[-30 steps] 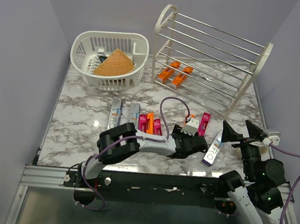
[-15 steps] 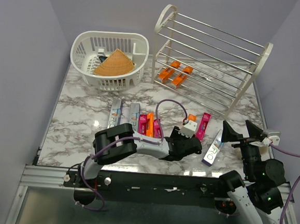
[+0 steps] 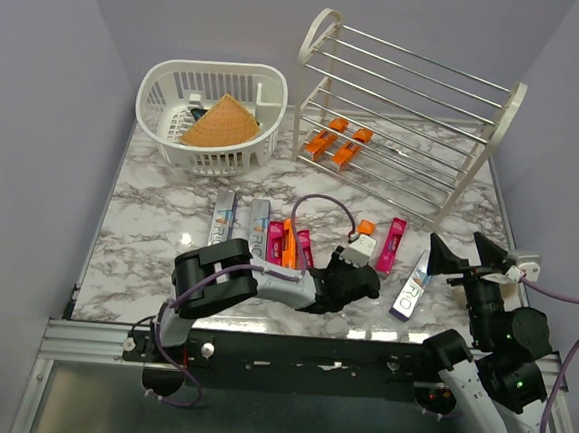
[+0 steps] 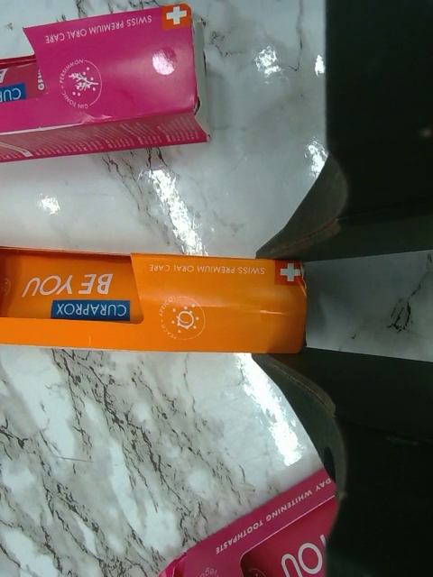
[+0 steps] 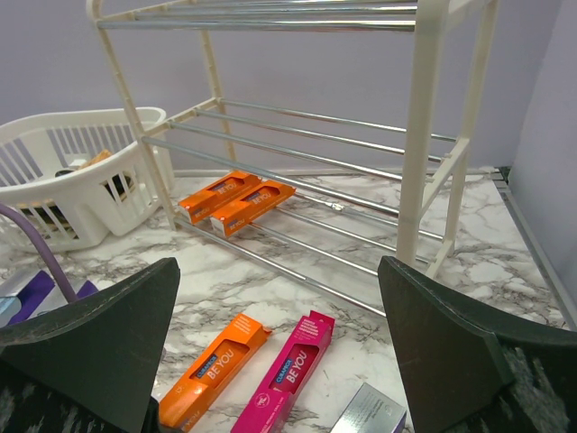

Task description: Place and organize the toothpastes onto the shelf

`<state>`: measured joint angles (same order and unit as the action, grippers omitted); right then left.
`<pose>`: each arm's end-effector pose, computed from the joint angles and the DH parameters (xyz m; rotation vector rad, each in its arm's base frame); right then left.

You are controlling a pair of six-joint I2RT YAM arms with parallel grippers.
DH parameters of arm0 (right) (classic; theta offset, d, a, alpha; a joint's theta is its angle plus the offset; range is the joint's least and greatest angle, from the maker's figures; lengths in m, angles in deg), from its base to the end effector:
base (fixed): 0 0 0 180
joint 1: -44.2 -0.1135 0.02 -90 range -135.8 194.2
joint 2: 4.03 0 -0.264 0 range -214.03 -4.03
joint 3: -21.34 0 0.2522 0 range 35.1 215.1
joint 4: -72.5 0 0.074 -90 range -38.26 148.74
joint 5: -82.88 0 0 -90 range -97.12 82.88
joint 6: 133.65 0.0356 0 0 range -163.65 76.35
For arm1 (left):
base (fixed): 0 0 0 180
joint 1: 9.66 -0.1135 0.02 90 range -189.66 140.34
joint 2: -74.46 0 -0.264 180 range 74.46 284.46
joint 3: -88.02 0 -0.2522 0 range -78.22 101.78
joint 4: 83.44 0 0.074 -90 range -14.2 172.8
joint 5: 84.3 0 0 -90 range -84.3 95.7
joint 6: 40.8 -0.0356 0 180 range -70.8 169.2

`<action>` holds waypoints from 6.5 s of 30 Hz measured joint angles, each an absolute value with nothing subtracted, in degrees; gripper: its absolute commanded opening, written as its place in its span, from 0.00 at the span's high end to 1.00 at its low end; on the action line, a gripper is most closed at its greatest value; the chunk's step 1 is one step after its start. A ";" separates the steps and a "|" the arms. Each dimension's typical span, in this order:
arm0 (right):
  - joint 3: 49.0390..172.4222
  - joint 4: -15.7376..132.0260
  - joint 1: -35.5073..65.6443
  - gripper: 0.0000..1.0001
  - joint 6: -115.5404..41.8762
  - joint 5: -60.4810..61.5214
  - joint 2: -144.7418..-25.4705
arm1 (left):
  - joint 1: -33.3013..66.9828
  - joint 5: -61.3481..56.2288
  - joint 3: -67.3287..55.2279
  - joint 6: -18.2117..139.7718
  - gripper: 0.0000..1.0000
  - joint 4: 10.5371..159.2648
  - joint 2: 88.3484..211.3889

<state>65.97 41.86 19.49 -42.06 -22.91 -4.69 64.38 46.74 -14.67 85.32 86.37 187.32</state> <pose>0.0430 0.0091 0.3166 -0.0380 1.3494 0.2030 0.1319 -0.3764 0.1379 0.3850 2.1175 -0.2536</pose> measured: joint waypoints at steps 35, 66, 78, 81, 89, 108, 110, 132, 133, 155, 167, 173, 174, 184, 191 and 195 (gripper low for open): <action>65.97 41.86 19.49 0.00 -42.06 -22.89 -4.69 | 42.85 25.34 2.79 65.74 0.63 94.50 191.26; 65.97 41.86 19.01 0.00 -42.08 -22.91 -4.69 | 37.17 16.58 28.17 66.67 0.53 86.81 210.51; 65.97 41.86 18.63 0.00 -42.13 -22.96 -4.69 | 37.17 16.58 30.97 69.47 0.31 84.25 211.98; 65.97 41.86 18.63 0.00 -42.17 -22.98 -4.69 | 37.17 16.62 30.92 70.04 0.25 84.29 211.98; 65.97 41.86 18.39 0.00 -42.19 -22.98 -4.69 | 37.06 16.62 23.19 72.49 0.17 87.49 207.84; 65.97 41.86 18.02 0.00 -42.22 -23.13 -4.69 | 37.04 16.03 13.92 83.90 0.88 89.87 199.36; 65.97 41.86 18.02 0.00 -42.22 -23.15 -4.69 | 37.06 15.88 14.73 84.38 0.89 89.82 199.74; 65.97 41.86 18.00 0.00 -42.22 -23.37 -4.69 | 37.04 14.80 22.75 86.56 0.89 85.82 206.71; 65.97 41.86 18.00 0.00 -42.22 -23.39 -4.69 | 37.04 14.78 23.36 86.56 0.89 85.69 206.97; 65.97 41.86 18.00 0.00 -42.22 -23.87 -4.69 | 36.40 15.50 28.28 86.56 0.87 83.94 209.57; 65.97 41.86 17.98 0.00 -42.24 -24.01 -4.69 | 36.30 15.37 22.11 87.02 0.54 86.11 206.18; 65.97 41.86 17.89 0.00 -42.24 -24.01 -4.69 | 36.54 15.15 9.72 87.68 0.31 87.51 196.13; 65.97 41.86 17.89 0.00 -42.24 -24.01 -4.69 | 36.60 15.29 7.80 87.85 0.26 87.88 194.23; 65.97 41.86 17.89 0.00 -42.24 -23.98 -4.69 | 40.32 21.30 -12.05 88.20 0.05 87.64 172.52; 65.97 41.86 17.89 0.00 -42.24 -24.01 -4.69 | 45.54 30.69 -23.44 90.54 0.07 78.79 162.80; 65.97 41.86 17.89 0.00 -42.24 -24.01 -4.69 | 47.97 33.62 -29.77 93.62 0.07 75.07 156.90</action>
<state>65.97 41.86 17.89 -42.24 -24.01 -4.69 47.97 33.62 -29.77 93.62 75.07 156.90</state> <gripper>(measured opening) 0.998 0.937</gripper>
